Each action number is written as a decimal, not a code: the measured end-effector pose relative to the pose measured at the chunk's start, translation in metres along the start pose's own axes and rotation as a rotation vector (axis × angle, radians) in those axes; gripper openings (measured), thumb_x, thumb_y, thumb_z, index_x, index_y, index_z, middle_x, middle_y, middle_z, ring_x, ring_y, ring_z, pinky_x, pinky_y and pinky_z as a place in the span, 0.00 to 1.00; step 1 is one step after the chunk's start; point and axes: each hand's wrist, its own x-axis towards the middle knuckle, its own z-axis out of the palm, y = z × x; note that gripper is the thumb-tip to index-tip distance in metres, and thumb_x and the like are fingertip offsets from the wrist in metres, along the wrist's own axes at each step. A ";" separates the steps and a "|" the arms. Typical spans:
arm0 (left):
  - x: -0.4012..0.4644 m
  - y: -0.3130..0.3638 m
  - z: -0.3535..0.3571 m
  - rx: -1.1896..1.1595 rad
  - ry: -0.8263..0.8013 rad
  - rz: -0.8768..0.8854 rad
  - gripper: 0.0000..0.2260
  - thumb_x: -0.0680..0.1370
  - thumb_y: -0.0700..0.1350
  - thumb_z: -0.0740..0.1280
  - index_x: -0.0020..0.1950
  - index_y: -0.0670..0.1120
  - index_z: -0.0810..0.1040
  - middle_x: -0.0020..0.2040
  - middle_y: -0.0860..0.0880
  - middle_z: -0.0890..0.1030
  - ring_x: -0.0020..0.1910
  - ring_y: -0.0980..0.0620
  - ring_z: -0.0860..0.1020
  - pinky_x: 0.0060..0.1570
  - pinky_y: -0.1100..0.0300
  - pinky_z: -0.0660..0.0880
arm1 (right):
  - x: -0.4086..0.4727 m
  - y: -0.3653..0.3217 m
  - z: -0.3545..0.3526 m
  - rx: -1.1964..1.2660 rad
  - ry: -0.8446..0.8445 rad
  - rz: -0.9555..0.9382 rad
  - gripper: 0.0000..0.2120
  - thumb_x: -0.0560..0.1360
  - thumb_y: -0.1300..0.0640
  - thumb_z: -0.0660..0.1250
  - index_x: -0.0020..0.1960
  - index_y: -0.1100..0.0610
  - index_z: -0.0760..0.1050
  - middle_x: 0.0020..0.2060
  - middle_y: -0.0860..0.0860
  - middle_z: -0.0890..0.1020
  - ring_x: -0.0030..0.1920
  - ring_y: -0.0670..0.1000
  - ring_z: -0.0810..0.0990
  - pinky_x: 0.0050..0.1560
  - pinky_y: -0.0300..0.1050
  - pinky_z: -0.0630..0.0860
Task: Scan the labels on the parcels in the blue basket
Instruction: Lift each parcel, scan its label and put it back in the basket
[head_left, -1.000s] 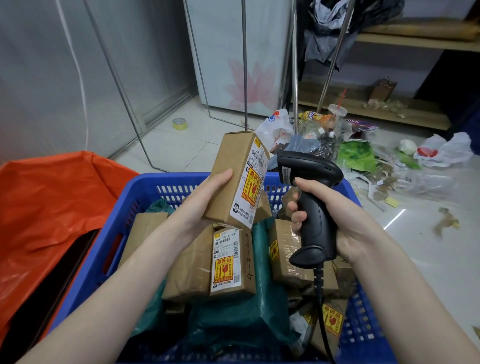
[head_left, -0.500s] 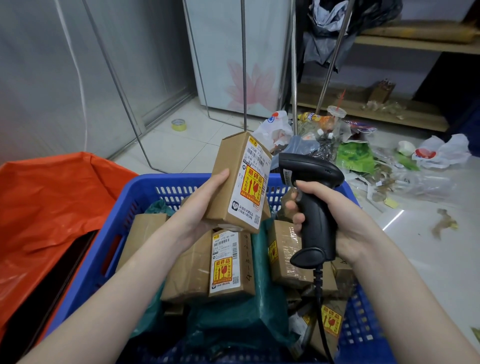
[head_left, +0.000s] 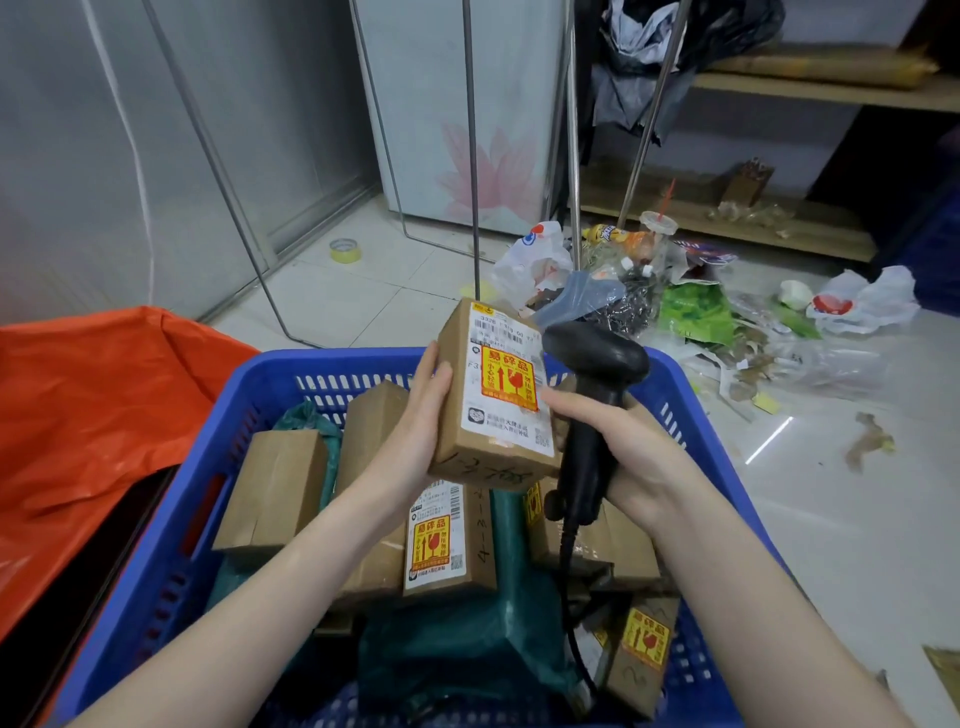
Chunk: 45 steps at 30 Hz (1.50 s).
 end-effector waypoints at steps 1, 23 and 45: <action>-0.002 -0.002 0.003 0.042 -0.022 -0.017 0.25 0.78 0.62 0.52 0.73 0.67 0.48 0.69 0.55 0.71 0.60 0.53 0.77 0.59 0.49 0.74 | 0.001 0.002 -0.002 -0.033 0.023 -0.003 0.30 0.65 0.62 0.76 0.66 0.58 0.72 0.52 0.57 0.86 0.47 0.55 0.86 0.44 0.49 0.82; 0.009 -0.098 0.060 0.606 0.044 -0.151 0.36 0.72 0.58 0.68 0.75 0.50 0.57 0.70 0.47 0.67 0.67 0.48 0.69 0.66 0.51 0.68 | -0.004 -0.001 -0.064 -0.196 0.296 0.113 0.06 0.71 0.67 0.66 0.45 0.59 0.73 0.42 0.57 0.80 0.50 0.55 0.81 0.51 0.52 0.78; 0.013 -0.059 0.002 0.665 0.221 0.012 0.30 0.75 0.57 0.65 0.73 0.51 0.60 0.73 0.48 0.62 0.70 0.50 0.65 0.64 0.54 0.65 | 0.016 0.013 -0.020 -0.219 0.105 0.079 0.19 0.70 0.65 0.70 0.60 0.60 0.75 0.52 0.58 0.84 0.47 0.54 0.86 0.54 0.55 0.79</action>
